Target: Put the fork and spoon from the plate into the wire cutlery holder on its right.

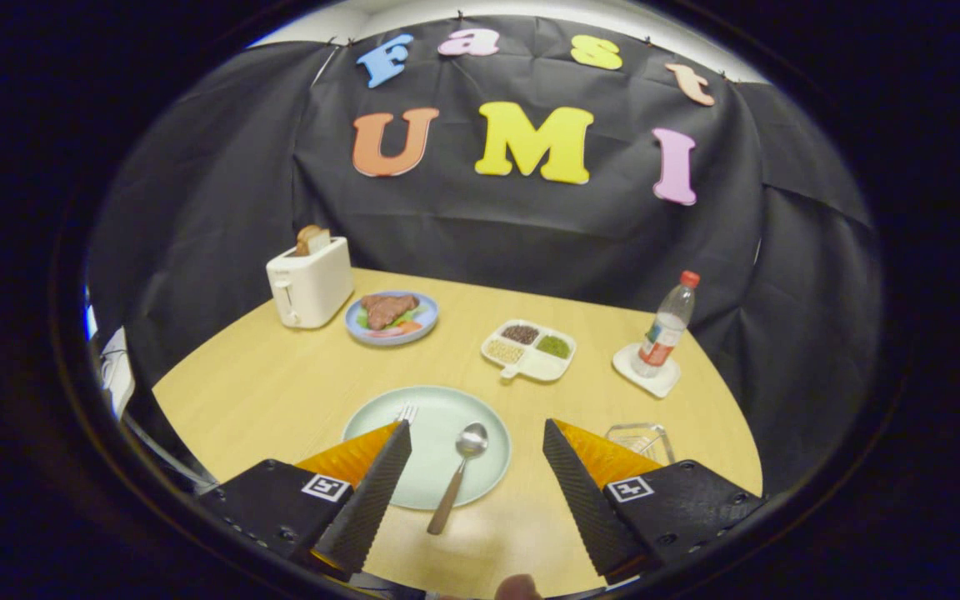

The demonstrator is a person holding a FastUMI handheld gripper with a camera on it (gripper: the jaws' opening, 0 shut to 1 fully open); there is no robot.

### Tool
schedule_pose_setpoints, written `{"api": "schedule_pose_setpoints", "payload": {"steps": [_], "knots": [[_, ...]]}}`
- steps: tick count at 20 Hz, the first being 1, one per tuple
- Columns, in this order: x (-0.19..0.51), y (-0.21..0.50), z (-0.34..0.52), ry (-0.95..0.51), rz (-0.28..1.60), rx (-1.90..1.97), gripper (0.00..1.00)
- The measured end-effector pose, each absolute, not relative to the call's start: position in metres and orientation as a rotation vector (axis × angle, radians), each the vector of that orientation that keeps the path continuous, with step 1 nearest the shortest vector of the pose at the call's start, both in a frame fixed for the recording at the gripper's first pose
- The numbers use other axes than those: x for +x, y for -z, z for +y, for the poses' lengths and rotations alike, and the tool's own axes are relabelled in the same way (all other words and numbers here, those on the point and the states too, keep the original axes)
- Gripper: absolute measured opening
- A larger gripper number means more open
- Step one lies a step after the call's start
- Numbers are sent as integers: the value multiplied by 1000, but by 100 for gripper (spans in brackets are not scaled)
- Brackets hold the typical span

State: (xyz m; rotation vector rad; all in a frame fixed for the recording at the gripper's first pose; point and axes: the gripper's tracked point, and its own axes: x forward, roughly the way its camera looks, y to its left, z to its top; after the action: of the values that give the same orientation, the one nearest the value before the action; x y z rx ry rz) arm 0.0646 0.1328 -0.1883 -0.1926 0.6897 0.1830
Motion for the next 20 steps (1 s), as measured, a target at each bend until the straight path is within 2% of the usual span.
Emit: {"api": "schedule_pose_setpoints", "payload": {"steps": [5,12,13,17,18,19,20], "knots": [[65,235,139,-147,885,-107,96],[64,270,145,-117,1003,-82,92],[62,278,149,-116,1028,-61,83],[62,296,147,-67,1092,-34,72],[62,301,146,-54,1106,-24,71],[58,304,143,-32,1130,-18,58],[55,307,144,-29,1153,0,51]]}}
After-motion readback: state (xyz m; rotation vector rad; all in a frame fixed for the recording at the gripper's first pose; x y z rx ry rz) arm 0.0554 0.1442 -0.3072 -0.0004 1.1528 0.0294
